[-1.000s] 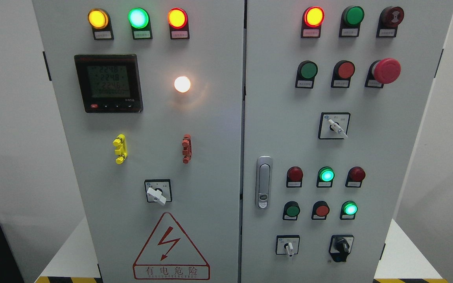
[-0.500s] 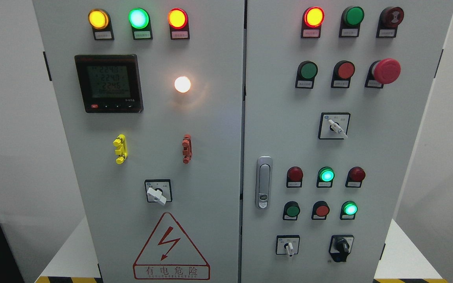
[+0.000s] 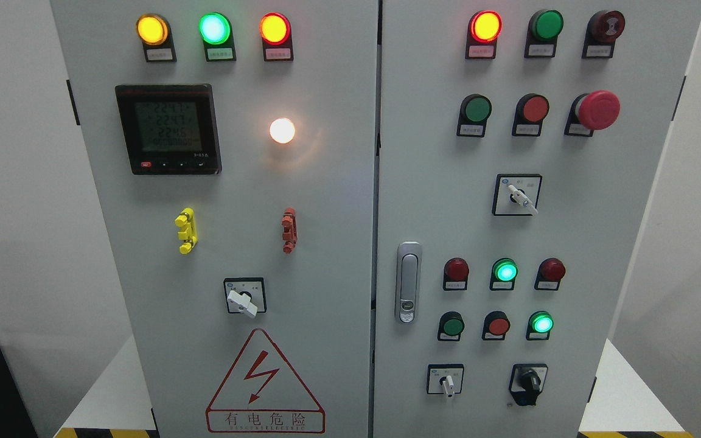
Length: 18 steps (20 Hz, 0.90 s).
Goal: Turn on light switch 1
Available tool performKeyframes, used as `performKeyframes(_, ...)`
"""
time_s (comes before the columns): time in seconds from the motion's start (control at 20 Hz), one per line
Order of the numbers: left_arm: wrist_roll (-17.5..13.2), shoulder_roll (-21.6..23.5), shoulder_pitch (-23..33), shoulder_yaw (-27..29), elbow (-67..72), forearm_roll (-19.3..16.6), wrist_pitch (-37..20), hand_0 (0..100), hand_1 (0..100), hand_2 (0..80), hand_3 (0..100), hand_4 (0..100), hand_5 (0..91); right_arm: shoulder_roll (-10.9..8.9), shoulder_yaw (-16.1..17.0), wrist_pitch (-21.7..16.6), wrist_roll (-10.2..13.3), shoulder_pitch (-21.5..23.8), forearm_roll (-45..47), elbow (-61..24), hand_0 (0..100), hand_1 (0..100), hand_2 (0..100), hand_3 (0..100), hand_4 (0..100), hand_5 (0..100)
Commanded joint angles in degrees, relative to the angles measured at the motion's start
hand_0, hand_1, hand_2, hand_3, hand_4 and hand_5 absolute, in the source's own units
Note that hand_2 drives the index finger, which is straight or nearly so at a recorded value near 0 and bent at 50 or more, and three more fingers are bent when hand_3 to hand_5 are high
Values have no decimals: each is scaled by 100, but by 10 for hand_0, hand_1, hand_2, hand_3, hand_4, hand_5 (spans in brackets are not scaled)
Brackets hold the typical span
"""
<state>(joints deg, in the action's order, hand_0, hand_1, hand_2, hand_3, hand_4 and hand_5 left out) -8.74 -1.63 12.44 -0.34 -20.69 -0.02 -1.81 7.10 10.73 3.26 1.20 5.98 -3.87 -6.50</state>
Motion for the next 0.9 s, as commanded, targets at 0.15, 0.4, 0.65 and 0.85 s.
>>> performKeyframes(0.15,30,-109,-145,52,847,-51,119,367,66,0,0,0,0,2,0,-1,3,0,0,0,0,0,0,0,0,0)
performKeyframes(0.4,48,-100,-145,-36,838,-59,119,364,63,0,0,0,0,-7,0,-1,3,0,0,0,0,0,0,0,0,0)
performKeyframes(0.65,66,-109,-180,-141,803,-59,110,362,59,0,0,0,0,2,0,-1,3,0,0,0,0,0,0,0,0,0)
performKeyframes(0.85,66,-100,-207,-168,812,-59,110,361,58,0,0,0,0,-7,0,-1,3,0,0,0,0,0,0,0,0,0)
